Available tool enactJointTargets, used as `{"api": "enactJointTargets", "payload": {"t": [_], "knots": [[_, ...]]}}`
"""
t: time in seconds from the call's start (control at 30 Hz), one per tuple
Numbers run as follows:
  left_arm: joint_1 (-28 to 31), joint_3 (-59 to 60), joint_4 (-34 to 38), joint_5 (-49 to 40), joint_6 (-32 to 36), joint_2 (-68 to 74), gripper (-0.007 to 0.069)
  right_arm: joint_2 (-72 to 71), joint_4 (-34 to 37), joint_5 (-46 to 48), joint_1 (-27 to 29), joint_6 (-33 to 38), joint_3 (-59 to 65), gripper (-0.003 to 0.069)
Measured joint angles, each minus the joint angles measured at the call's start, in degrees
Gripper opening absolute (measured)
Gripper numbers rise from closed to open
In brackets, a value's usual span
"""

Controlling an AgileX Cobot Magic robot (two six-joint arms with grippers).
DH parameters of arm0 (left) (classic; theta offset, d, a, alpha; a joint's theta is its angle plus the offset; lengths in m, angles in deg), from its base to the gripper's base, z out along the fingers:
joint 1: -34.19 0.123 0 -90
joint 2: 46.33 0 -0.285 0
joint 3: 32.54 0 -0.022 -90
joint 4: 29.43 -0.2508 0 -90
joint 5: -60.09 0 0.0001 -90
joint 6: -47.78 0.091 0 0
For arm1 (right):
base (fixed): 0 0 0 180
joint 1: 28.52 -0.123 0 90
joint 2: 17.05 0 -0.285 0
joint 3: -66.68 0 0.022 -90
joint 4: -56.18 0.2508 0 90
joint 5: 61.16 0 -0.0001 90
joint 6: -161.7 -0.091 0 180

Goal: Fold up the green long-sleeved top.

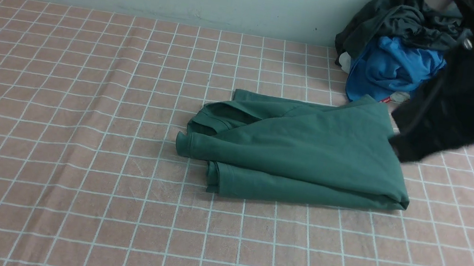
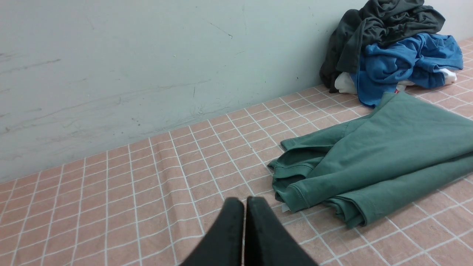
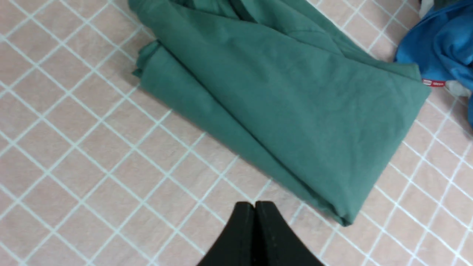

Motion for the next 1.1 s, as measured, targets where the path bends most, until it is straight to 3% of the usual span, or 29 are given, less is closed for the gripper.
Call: {"api": "enactJointTargets", "payload": {"t": [0.07, 0.1, 0.37, 0.53, 0.67, 0.87, 0.97, 1.1], "knots": [[0.0, 0.0, 0.0, 0.0, 0.0, 0.0, -0.0004, -5.7, 1.2, -6.4, 0.0, 0.0, 7.3, -0.0013], [0.0, 0.0, 0.0, 0.0, 0.0, 0.0, -0.0004, -13.5, 1.9, -14.5, 0.0, -0.2, 16.7, -0.0013], [0.0, 0.0, 0.0, 0.0, 0.0, -0.1, -0.0004, -37.6, 2.0, -59.8, 0.0, -0.4, 53.1, -0.0013], [0.0, 0.0, 0.0, 0.0, 0.0, -0.1, -0.0004, -45.6, 2.0, -71.6, 0.0, -2.1, 68.2, -0.0013], [0.0, 0.0, 0.1, 0.1, 0.0, -0.1, -0.0004, -48.4, 2.0, -70.6, 0.0, -2.6, 72.9, -0.0013], [0.0, 0.0, 0.2, 0.1, 0.0, -0.1, -0.0004, -50.0, 4.9, -57.8, 0.1, -3.0, 73.0, -0.0013], [0.0, 0.0, 0.2, 0.2, 0.0, -0.2, -0.0004, -57.1, 7.7, -49.3, 4.2, -3.0, 73.0, -0.0013], [0.0, 0.0, 0.2, 0.3, 0.0, -0.2, -0.0004, -67.2, 8.4, -43.3, 15.0, -3.0, 73.0, -0.0013]]}}
